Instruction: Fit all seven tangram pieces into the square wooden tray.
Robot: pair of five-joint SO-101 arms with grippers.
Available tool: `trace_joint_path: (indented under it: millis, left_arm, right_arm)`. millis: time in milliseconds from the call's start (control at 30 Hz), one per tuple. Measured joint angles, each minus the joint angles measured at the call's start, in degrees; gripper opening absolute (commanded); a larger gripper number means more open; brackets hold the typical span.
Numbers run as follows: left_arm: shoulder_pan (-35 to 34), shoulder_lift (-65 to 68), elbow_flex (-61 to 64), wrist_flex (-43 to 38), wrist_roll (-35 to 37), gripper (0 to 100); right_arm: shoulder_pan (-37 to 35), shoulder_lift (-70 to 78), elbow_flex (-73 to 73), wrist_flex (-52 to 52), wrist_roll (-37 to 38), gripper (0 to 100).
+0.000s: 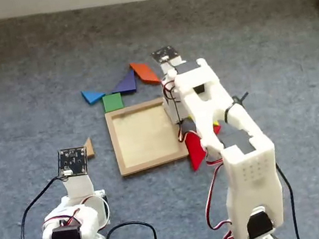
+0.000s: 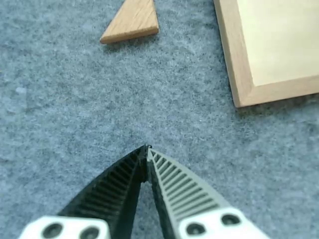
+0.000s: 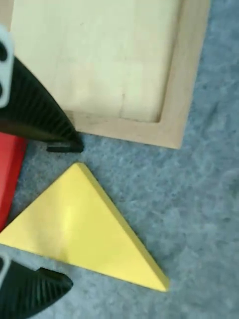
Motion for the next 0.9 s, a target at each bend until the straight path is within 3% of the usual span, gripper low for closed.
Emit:
trace_joint_path:
  millis: [367, 600, 733, 900]
  left_arm:
    - [0.0, 0.0, 0.0, 0.0, 0.0, 1]
    - [0.0, 0.0, 0.0, 0.0, 0.0, 1]
    - [0.0, 0.0, 0.0, 0.0, 0.0, 1]
    - [0.0, 0.0, 0.0, 0.0, 0.0, 1]
  right_arm:
    - [0.79, 0.09, 0.0, -4.75, 0.0, 35.8]
    - [0.79, 0.09, 0.0, -5.27, 0.09, 23.5]
    - [0.97, 0.09, 0.0, -5.36, 0.09, 24.5]
    - [1.49, 0.09, 0.0, -3.96, 0.09, 34.0]
